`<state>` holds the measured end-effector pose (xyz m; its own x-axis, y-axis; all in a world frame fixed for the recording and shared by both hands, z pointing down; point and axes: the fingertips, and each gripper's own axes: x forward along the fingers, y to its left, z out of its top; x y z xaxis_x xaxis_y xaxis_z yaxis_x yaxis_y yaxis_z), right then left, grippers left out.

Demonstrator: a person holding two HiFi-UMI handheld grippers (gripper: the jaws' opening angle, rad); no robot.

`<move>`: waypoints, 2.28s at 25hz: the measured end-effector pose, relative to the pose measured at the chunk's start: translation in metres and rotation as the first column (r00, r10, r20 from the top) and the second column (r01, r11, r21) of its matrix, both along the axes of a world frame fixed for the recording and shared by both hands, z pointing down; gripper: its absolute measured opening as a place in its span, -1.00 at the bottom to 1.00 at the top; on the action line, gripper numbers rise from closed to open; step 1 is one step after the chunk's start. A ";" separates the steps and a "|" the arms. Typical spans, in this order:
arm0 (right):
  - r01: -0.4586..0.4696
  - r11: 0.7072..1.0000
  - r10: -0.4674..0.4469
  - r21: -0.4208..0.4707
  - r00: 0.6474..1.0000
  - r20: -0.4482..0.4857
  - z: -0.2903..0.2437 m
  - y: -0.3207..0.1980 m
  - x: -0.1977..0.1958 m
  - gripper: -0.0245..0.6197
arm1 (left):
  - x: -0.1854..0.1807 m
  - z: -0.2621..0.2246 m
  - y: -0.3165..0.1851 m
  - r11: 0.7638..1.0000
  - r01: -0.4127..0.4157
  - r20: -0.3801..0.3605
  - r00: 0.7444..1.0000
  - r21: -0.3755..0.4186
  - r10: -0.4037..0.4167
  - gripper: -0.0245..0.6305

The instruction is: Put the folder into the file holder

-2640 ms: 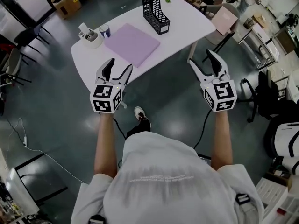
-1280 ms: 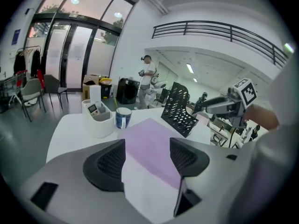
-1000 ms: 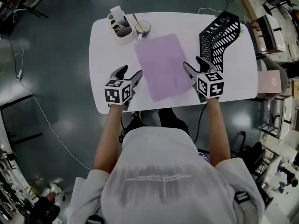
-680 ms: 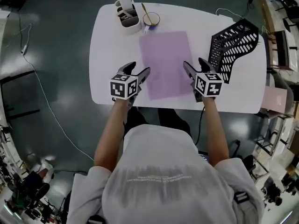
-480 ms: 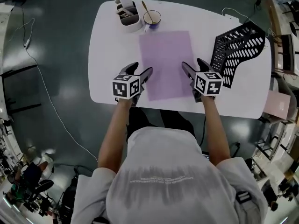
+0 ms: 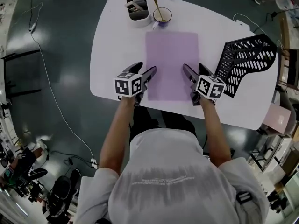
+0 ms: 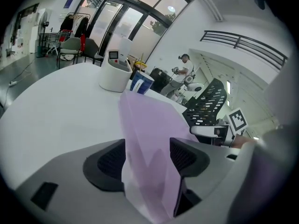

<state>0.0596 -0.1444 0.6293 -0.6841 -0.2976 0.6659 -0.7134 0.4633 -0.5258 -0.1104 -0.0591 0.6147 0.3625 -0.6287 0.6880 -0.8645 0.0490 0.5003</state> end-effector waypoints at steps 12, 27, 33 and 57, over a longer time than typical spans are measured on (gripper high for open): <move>-0.026 1.000 0.027 0.011 0.997 -0.072 0.009 0.036 -0.019 0.20 | -0.039 0.002 -0.001 1.000 -0.030 -0.039 0.999 -0.001 0.030 0.05; -0.159 0.984 0.164 -0.082 0.984 0.063 0.015 0.040 -0.032 0.27 | -0.033 0.021 -0.012 0.983 -0.181 -0.092 0.979 0.014 0.182 0.07; -0.337 0.925 0.365 -0.175 0.917 0.162 0.006 0.046 -0.027 0.19 | -0.039 0.021 -0.015 0.980 -0.198 -0.069 0.977 0.034 0.200 0.06; -0.296 0.829 0.511 -0.475 0.747 0.425 0.004 0.084 -0.030 -0.17 | -0.027 0.015 -0.010 0.909 -0.415 -0.153 0.897 0.035 0.415 0.07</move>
